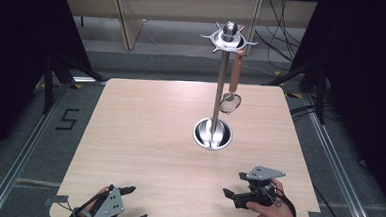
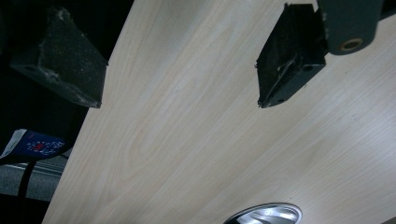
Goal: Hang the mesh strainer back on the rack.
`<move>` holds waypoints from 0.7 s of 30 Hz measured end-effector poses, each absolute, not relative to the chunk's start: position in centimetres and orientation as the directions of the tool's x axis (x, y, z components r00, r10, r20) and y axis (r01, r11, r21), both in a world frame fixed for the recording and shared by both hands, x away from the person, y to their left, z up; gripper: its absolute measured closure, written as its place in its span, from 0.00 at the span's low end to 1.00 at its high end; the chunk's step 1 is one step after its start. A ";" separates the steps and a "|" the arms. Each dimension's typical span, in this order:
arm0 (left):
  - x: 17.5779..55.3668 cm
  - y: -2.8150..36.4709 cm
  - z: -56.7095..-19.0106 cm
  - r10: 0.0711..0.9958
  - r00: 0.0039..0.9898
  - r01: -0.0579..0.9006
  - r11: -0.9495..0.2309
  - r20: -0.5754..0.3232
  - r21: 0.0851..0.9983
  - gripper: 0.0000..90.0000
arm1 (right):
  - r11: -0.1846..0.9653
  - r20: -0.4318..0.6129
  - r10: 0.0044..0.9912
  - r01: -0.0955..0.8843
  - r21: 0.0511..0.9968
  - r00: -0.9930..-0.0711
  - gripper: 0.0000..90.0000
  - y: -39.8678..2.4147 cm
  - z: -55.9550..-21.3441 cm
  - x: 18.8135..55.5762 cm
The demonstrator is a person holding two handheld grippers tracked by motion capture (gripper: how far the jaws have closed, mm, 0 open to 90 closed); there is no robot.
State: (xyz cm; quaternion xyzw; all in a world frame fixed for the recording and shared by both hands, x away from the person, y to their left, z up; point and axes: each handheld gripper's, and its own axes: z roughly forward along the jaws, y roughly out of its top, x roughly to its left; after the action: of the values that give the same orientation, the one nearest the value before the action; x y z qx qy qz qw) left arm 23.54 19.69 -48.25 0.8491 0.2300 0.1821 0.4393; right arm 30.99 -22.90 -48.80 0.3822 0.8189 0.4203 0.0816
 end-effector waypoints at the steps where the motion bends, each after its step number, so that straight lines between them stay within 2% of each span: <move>1: 23.5 19.7 -48.3 0.551 0.828 0.231 -0.507 0.107 0.830 0.17 | 0.371 0.158 0.687 0.529 0.764 -0.710 0.18 -23.1 -48.9 31.2; 2: 23.5 19.7 -48.3 0.551 0.828 0.230 -0.509 0.108 0.830 0.17 | 0.350 0.184 0.698 0.554 0.755 -0.692 0.18 -23.0 -48.8 30.8; 3: 23.5 19.7 -48.3 0.551 0.828 0.231 -0.509 0.107 0.830 0.17 | 0.365 0.145 0.694 0.519 0.773 -0.705 0.18 -23.2 -48.8 31.0; 5: 23.5 19.7 -48.3 0.550 0.828 0.230 -0.508 0.108 0.830 0.17 | 0.352 0.177 0.691 0.540 0.765 -0.701 0.18 -23.2 -48.8 30.7; 12: 23.5 19.7 -48.3 0.546 0.832 0.237 -0.514 0.101 0.824 0.17 | 0.380 0.129 0.695 0.515 0.768 -0.707 0.18 -23.7 -48.8 30.5; 14: 23.5 19.7 -48.3 0.545 0.832 0.237 -0.516 0.102 0.823 0.17 | 0.360 0.158 0.700 0.535 0.764 -0.697 0.18 -23.6 -48.9 30.3; 21: 23.5 19.6 -48.3 0.545 0.833 0.238 -0.511 0.098 0.826 0.17 | 0.385 0.116 0.690 0.498 0.777 -0.714 0.18 -23.8 -49.0 30.6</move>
State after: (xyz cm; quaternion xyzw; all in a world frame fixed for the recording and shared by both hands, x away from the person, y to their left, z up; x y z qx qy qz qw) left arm 23.52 19.63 -48.30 0.8514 0.2299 0.1756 0.4376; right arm 30.60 -23.84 -48.99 0.3604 0.8244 0.4214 0.1138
